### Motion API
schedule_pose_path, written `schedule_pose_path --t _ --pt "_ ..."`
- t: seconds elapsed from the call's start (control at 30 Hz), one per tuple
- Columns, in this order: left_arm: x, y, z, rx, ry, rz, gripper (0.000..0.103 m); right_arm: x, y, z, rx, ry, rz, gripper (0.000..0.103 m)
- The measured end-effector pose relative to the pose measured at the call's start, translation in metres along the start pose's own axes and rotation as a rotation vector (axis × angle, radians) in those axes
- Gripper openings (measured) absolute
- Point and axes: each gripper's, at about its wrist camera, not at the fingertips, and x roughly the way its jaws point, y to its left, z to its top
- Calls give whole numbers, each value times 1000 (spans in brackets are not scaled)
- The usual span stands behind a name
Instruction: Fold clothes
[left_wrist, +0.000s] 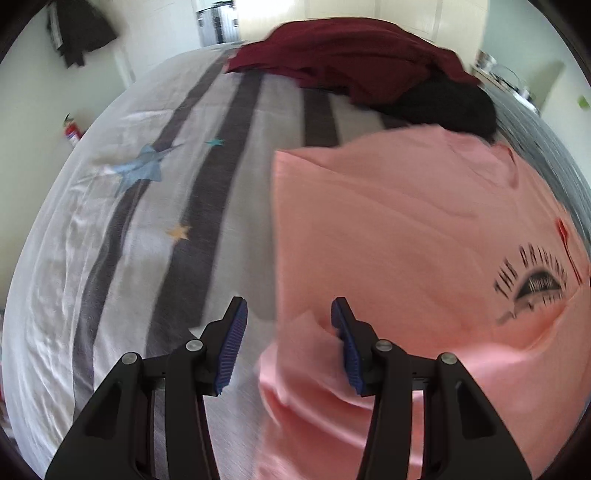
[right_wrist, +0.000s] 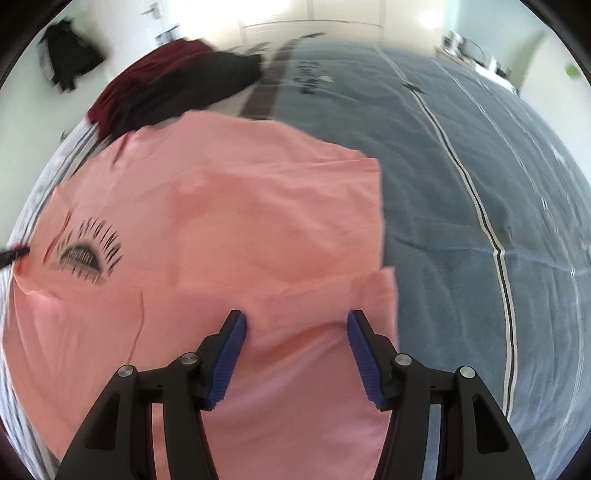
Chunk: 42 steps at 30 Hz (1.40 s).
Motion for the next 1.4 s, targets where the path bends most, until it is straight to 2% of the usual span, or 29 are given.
schedule_pose_path --t 0.1,0.23,0.4,0.47,0.53,0.63,0.73,0.8,0.87,0.97,1.03,1.1,1.13,1.2,1.3,1.4 --pt "-12 12 5 -39 -53 10 45 5 -17 12 76 4 -13 52" --pt "-25 16 -1 -25 -54 -21 45 0 -30 16 109 -21 -31 52" --pt "-35 16 -20 15 -29 -62 45 -21 -35 1 46 -67 -18 52" --pt "-37 20 -25 7 -25 -75 45 -26 -37 -8 26 -70 -15 52" --pt "-45 31 -27 -42 -54 -91 45 -29 -40 -15 6 -68 -15 52" --pt "-54 46 -27 -130 -90 -117 56 -35 -44 -27 16 -71 -4 52" --pt "-64 52 -25 -145 -128 -124 61 -36 -49 -29 39 -69 17 52" --pt "-67 50 -24 -132 -129 -141 63 -37 -47 -29 34 -67 38 53" --pt "-68 40 -24 -69 -116 -173 63 -34 -39 -30 -8 -51 30 53" --pt "-59 22 -26 33 -78 -159 63 -28 -29 -30 -62 -31 1 53" --pt "-48 12 -27 85 -48 -142 58 -23 -28 -28 -62 -21 -17 53" --pt "-36 8 -27 104 -20 -136 34 -15 -29 -26 -59 -3 -23 53" --pt "-29 7 -26 109 1 -129 27 -12 -29 -25 -62 5 -29 49" --pt "-21 7 -25 100 18 -146 5 -9 -28 -23 -77 3 -23 41" --pt "-23 7 -21 87 2 -167 4 -8 -26 -20 -100 2 -38 7" --pt "-30 9 -12 51 -30 -182 4 -10 -33 -18 -61 -13 -40 4"
